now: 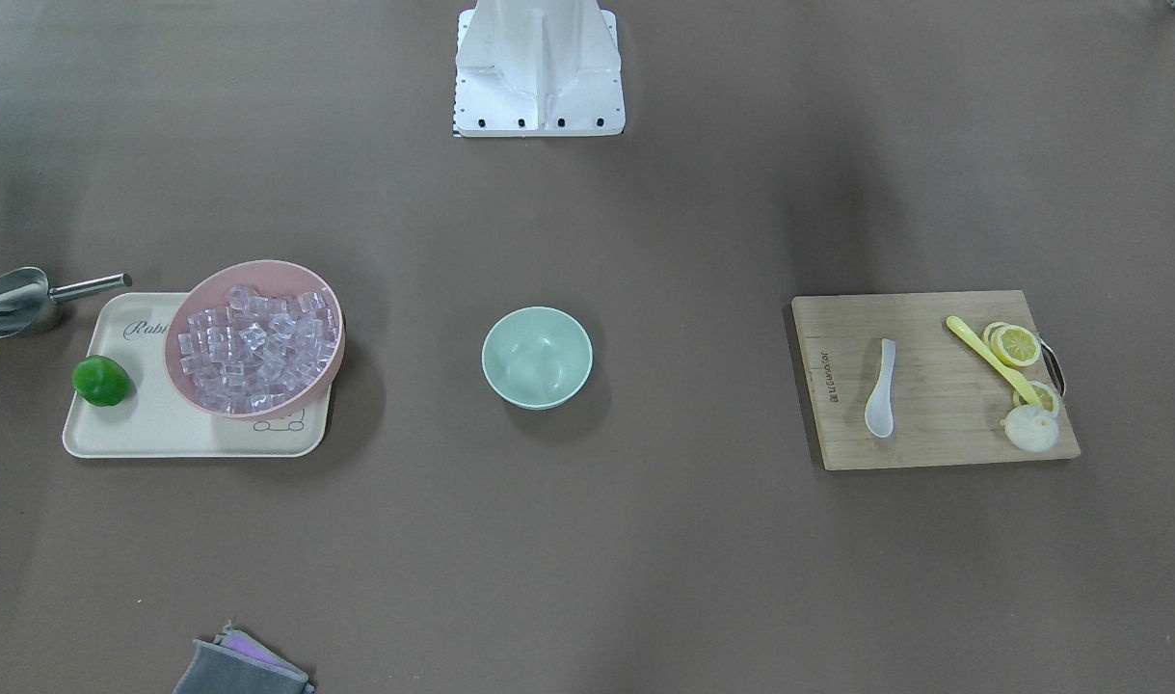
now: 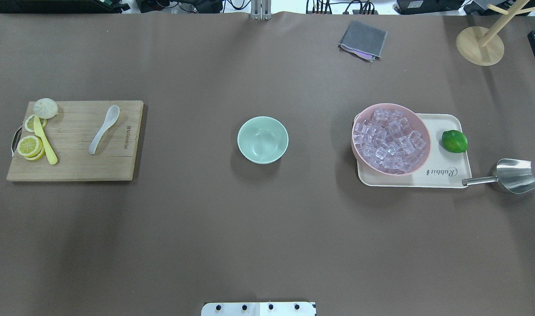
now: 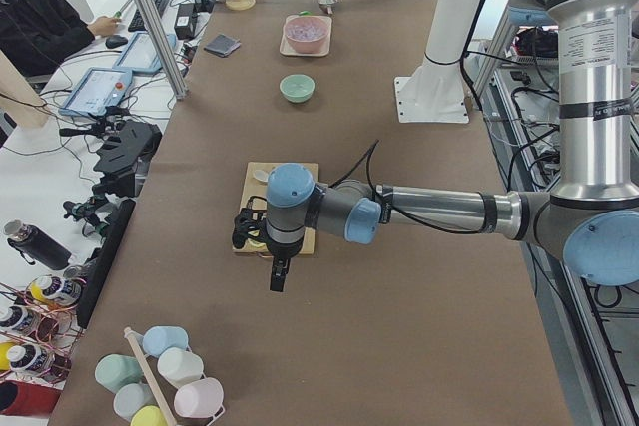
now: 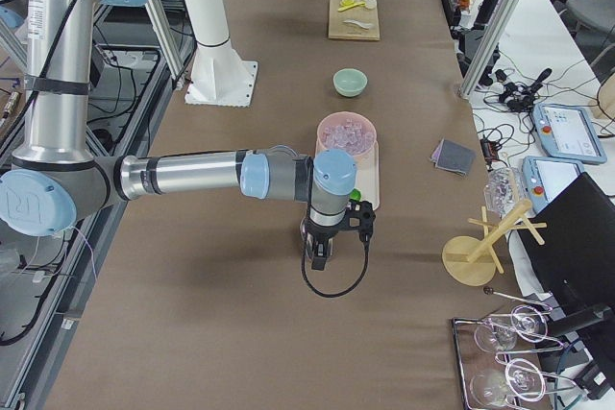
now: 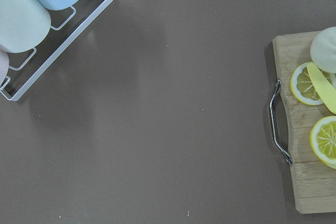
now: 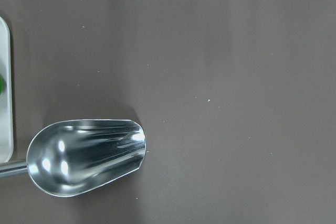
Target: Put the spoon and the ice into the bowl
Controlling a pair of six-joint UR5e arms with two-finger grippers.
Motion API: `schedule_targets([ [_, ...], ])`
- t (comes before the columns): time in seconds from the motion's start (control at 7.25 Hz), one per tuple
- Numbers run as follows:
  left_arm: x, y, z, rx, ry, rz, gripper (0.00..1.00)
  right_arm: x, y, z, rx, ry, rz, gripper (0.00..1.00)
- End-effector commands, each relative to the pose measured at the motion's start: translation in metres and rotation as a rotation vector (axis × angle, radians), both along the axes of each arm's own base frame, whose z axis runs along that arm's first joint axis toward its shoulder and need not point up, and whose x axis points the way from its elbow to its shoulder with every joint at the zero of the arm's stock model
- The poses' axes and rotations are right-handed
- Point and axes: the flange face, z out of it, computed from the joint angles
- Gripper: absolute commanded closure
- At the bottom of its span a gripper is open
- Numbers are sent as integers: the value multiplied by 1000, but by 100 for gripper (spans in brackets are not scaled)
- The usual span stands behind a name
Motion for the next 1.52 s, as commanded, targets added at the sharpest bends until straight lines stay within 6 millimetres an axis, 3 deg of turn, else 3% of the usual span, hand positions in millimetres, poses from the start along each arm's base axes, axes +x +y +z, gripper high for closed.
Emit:
schedule_targets([
  [0.0, 6, -39, -54, 114, 10, -1, 2, -4, -28, -38, 119, -48, -2, 0],
  [0.14, 27, -76, -104, 218, 28, 33, 2, -11, -46, -55, 218, -56, -8, 0],
  [0.28, 56, -79, -117, 258, 53, 57, 2, -30, -54, -66, 256, -67, -30, 0],
  [0.41, 83, -86, -135, 284, 99, 36, 2, -46, -74, -93, 290, -98, -47, 0],
  [0.55, 139, -102, -162, 271, 158, 31, 2, -75, -87, -112, 337, -109, -100, 0],
  [0.69, 195, -102, -178, 242, 194, 56, 2, -92, -121, -115, 337, -122, -109, 0],
  [0.83, 236, -97, -203, 281, 220, 49, 2, -94, -126, -117, 325, -130, -98, 0],
  [0.97, 292, -78, -200, 323, 230, 51, 2, -94, -127, -121, 319, -133, -86, 0],
  [1.1, 335, -70, -173, 361, 185, 26, 2, -96, -126, -124, 308, -153, -83, 0],
  [1.24, 351, -67, -153, 359, 179, 36, 2, -99, -127, -130, 289, -190, -74, 0],
  [1.38, 346, -60, -136, 339, 163, 40, 3, -100, -126, -134, 288, -197, -69, 0],
])
